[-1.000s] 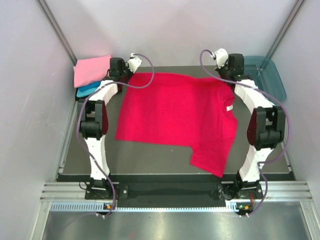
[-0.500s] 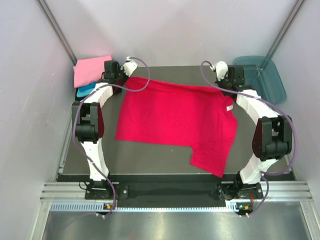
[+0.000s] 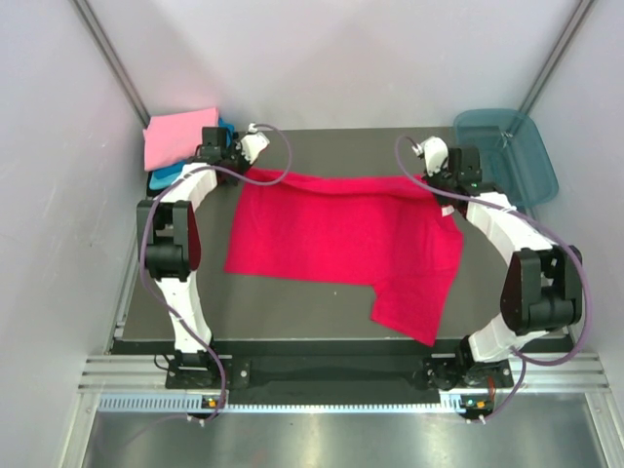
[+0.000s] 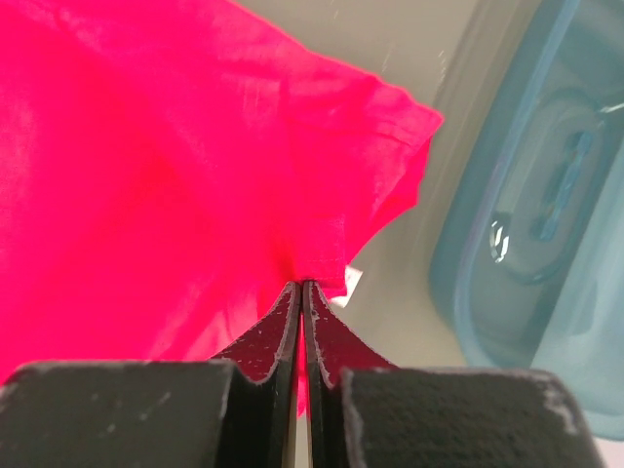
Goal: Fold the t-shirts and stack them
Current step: Fold the tshirt
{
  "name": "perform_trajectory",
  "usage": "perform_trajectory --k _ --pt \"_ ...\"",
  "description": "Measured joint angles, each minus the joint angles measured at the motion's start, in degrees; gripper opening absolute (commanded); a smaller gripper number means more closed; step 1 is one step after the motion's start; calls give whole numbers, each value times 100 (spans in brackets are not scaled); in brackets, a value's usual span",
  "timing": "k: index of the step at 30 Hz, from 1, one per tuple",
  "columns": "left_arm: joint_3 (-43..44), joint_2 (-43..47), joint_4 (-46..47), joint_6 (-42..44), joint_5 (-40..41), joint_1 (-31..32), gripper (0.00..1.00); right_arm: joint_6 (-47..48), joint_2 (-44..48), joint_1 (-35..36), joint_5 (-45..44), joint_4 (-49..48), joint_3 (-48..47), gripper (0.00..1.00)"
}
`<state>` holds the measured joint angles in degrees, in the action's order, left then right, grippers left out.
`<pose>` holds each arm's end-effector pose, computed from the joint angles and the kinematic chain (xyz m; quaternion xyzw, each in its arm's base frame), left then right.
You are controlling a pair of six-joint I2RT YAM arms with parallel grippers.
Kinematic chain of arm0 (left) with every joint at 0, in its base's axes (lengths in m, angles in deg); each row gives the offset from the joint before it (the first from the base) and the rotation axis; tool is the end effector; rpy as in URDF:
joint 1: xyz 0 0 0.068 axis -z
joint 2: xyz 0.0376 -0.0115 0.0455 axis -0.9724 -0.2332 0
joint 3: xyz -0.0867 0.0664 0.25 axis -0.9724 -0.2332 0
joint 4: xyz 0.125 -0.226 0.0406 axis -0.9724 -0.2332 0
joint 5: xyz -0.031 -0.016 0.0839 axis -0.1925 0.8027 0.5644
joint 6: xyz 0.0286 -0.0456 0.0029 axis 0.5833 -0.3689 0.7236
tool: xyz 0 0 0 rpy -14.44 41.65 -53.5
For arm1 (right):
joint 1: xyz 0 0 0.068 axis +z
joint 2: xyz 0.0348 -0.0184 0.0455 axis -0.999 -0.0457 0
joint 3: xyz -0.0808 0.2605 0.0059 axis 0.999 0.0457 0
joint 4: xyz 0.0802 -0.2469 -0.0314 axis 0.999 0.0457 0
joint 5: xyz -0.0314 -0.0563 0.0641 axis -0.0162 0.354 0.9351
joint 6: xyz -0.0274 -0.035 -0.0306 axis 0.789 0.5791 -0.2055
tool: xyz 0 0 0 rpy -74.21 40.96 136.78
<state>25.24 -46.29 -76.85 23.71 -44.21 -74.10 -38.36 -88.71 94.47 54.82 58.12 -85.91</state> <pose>0.4683 -0.0292 0.2232 0.4013 0.8143 0.0244 0.4186 0.3494 0.0437 0.2632 -0.2648 0.8674 -0.0698 0.4155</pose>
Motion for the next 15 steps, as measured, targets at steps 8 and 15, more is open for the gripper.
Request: perform_trajectory --k 8,15 --pt "116 22 -872 76 -385 0 0 -35 214 0 55 210 254 0" --pt "144 20 -1259 144 -463 2 0 -109 442 0 186 326 444 0"
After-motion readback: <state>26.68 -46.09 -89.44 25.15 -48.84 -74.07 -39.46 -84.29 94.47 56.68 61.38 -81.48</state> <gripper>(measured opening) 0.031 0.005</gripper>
